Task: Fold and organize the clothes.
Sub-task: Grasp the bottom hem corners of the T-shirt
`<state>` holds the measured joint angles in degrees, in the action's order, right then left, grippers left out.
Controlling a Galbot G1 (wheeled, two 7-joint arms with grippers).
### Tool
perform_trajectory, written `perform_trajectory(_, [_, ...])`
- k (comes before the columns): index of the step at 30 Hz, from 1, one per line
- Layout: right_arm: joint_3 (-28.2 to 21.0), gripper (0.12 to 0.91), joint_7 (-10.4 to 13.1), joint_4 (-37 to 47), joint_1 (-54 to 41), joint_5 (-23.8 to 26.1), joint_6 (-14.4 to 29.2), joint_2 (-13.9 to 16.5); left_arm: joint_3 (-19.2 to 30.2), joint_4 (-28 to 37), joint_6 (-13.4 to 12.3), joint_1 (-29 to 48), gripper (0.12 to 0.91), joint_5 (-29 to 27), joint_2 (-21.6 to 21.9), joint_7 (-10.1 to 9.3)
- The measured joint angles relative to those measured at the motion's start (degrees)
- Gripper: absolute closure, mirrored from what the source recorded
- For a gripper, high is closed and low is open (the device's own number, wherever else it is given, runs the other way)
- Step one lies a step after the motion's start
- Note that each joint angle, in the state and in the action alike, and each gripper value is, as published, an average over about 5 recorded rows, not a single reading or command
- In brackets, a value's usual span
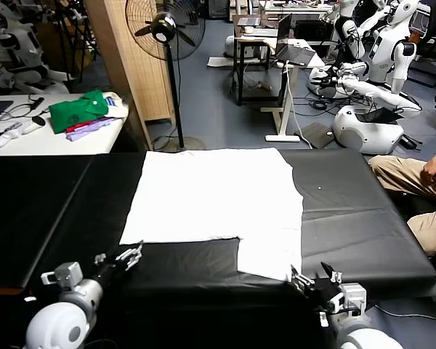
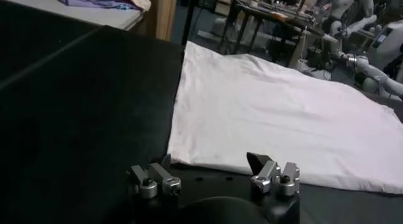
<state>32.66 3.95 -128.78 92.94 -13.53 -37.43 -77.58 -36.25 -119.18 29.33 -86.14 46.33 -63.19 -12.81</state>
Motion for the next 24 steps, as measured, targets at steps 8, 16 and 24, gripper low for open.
perform_trajectory(8, [-1.45, 0.227, 0.08, 1.75, -0.72, 2.03, 0.43, -0.74, 0.39, 2.42, -0.66, 1.48, 0.232, -0.90, 0.37, 1.00])
perform_trajectory(16, [-2.61, 0.492, 0.09, 3.64, -1.59, 2.48, 0.61, -1.20, 1.77, 6.30, -1.97, 3.57, 0.369, -0.98, 0.43, 2.16])
perform_trajectory(24, [-3.33, 0.876, 0.87, 3.75, -1.32, 2.62, 0.57, -1.88, 1.94, 7.42, -2.51, 3.32, 0.810, -1.59, 0.56, 2.95])
